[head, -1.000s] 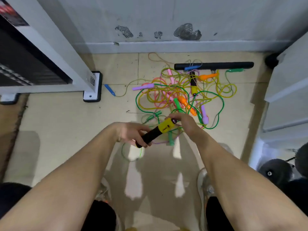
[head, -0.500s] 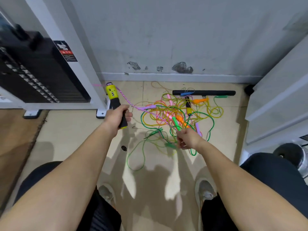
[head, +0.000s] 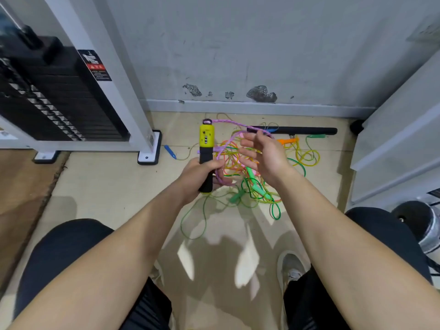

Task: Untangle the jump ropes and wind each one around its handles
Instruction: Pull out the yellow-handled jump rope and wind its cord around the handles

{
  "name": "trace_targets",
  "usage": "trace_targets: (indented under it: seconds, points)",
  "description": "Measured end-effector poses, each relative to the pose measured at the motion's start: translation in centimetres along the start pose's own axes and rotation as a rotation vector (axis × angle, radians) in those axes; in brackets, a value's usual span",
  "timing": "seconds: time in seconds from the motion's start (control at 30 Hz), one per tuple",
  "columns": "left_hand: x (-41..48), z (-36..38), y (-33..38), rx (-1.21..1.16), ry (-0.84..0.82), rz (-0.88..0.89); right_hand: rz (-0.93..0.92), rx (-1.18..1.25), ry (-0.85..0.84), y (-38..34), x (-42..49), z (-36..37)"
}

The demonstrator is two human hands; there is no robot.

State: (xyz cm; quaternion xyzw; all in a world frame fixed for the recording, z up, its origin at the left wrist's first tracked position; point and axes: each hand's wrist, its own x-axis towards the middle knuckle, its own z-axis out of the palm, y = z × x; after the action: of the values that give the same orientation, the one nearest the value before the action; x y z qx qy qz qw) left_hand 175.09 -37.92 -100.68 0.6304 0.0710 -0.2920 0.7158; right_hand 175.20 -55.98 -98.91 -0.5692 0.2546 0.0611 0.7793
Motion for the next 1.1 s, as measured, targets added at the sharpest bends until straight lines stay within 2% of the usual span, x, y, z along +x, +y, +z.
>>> trace_targets:
  seconds: [0.07, 0.1, 0.2, 0.27, 0.33, 0.4, 0.5, 0.6, 0.67, 0.77, 0.93, 1.1]
  points:
    - [-0.2, 0.3, 1.1, -0.170, -0.022, -0.016, -0.019, -0.146, 0.047, 1.4, -0.2, -0.7]
    - [-0.5, 0.5, 1.7, -0.204, -0.050, -0.035, -0.033, -0.277, 0.008, 2.5, -0.4, -1.0]
    - [-0.9, 1.1, 2.6, -0.245, -0.108, -0.113, -0.026, -0.707, -0.239, 6.3, -0.7, -1.1]
    - [-0.9, 1.2, 2.9, -0.305, -0.102, -0.130, -0.003, -0.920, -0.329, 8.5, -0.4, -1.0]
    - [-0.7, 0.8, 3.1, -0.377, -0.067, -0.143, -0.040, -1.099, -0.296, 10.2, 0.1, -1.6]
    - [-0.4, 0.0, 3.3, -0.457, -0.014, -0.142, -0.067, -1.137, -0.172, 11.1, 0.6, -2.6]
    - [0.5, -1.7, 2.9, -0.404, 0.121, -0.032, -0.072, -1.056, -0.073, 10.9, 1.1, -3.7]
    - [1.7, -3.0, 1.1, -0.113, 0.251, 0.125, 0.013, -0.597, -0.011, 8.3, 0.6, -2.7]
    - [1.7, -3.0, -0.5, 0.110, 0.188, 0.130, 0.022, -0.338, -0.014, 5.7, 0.3, -1.7]
    - [1.3, -1.4, -2.3, 0.318, 0.078, 0.126, -0.001, -0.122, -0.024, 2.1, 0.1, -0.2]
    - [1.3, 1.6, -2.3, 0.332, -0.002, 0.176, 0.007, 0.045, -0.156, -1.5, -1.1, 2.0]
    - [1.1, 2.4, -0.4, 0.178, 0.087, 0.162, -0.043, 0.104, -0.183, -2.7, -1.0, 2.1]
